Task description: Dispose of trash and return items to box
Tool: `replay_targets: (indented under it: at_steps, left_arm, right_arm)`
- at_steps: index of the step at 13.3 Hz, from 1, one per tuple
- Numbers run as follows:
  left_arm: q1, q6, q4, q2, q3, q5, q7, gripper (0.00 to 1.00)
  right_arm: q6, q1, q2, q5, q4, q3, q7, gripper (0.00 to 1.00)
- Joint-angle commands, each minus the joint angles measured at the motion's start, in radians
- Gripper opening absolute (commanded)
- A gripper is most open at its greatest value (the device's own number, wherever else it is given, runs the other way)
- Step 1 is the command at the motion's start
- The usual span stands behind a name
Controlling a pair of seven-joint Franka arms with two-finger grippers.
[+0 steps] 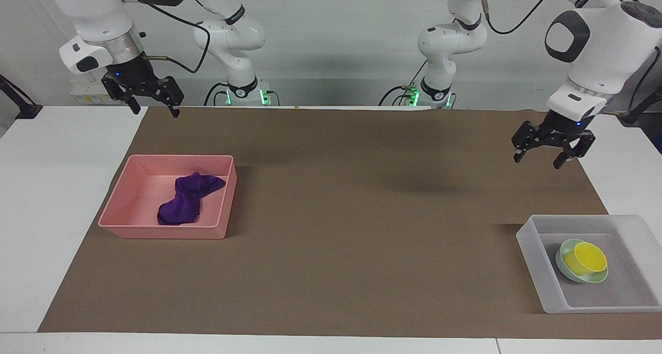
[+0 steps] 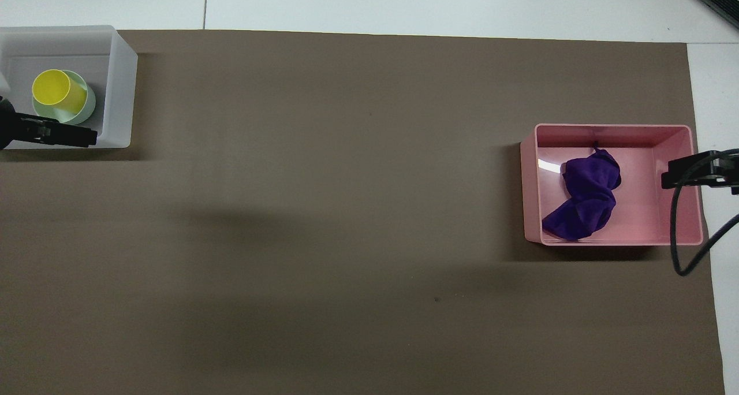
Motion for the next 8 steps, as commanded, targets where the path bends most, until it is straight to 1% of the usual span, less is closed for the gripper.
replay_targets:
  at_steps: [1, 2, 4, 5, 6, 8]
  left_arm:
    - [-0.026, -0.056, -0.023, -0.043, 0.008, -0.002, -0.036, 1.00]
    - [-0.034, -0.080, 0.000, -0.042, 0.007, -0.002, -0.041, 1.00]
    - [-0.038, -0.161, 0.091, -0.020, 0.004, 0.005, -0.042, 1.00]
    - [-0.041, -0.204, 0.139, 0.004, 0.002, 0.048, -0.047, 1.00]
    - [-0.064, -0.237, 0.174, 0.014, 0.002, 0.060, -0.068, 1.00]
    - [-0.092, -0.257, 0.187, 0.018, 0.007, 0.061, -0.108, 1.00]
  right_arm:
    - [0.018, -0.001, -0.019, 0.013, -0.026, -0.002, -0.014, 1.00]
    - [0.017, -0.001, -0.019, 0.013, -0.026, -0.002, -0.014, 1.00]
    - [0.018, -0.001, -0.019, 0.013, -0.026, -0.002, -0.014, 1.00]
    - [0.018, -0.001, -0.019, 0.013, -0.026, -0.002, -0.014, 1.00]
    - [0.017, -0.001, -0.019, 0.013, -0.026, -0.002, -0.014, 1.00]
    - [0.017, -0.001, -0.019, 0.013, -0.026, -0.002, -0.016, 1.00]
